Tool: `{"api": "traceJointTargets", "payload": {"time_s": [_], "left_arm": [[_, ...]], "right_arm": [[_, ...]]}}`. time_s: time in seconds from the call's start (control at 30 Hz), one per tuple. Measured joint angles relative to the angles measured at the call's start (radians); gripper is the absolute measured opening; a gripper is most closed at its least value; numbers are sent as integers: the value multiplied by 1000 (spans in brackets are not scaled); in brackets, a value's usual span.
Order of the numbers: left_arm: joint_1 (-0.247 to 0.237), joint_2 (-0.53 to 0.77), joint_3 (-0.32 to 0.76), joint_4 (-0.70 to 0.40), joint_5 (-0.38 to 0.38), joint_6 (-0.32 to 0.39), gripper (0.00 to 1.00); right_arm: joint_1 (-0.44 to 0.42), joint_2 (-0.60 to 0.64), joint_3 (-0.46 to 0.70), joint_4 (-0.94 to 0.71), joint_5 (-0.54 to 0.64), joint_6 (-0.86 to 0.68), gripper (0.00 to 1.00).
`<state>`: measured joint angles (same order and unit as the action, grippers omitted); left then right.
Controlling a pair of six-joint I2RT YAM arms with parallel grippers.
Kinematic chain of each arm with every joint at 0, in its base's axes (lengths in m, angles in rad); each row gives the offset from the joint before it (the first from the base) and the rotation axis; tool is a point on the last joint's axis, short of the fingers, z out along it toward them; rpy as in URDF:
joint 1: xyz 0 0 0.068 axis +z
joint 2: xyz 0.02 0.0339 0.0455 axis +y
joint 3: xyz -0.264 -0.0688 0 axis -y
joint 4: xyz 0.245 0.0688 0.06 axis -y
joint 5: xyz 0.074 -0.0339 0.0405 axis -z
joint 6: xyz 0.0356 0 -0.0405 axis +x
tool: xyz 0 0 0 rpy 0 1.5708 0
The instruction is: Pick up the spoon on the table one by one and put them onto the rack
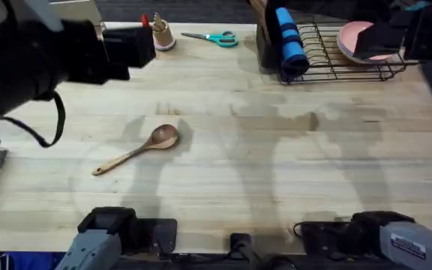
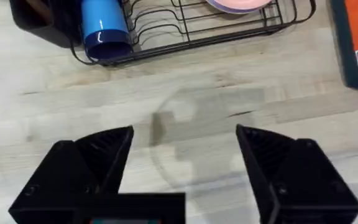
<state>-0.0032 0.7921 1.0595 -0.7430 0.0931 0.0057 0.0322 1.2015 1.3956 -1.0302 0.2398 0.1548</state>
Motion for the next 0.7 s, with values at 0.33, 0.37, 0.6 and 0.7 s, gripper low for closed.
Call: {"api": "traceJointTargets", "payload": {"time_s": [0.33,0.37,0.6,0.7], "left_arm": [[0,17,0,-294,-38,149,993],[0,23,0,-300,-41,154,993],[0,45,0,-435,-65,175,993],[0,45,0,-459,-78,211,993]], "right_arm": [[0,0,0,2,0,11,996],[0,0,0,2,0,11,996],[0,0,0,2,0,11,996],[0,0,0,2,0,11,996]]}}
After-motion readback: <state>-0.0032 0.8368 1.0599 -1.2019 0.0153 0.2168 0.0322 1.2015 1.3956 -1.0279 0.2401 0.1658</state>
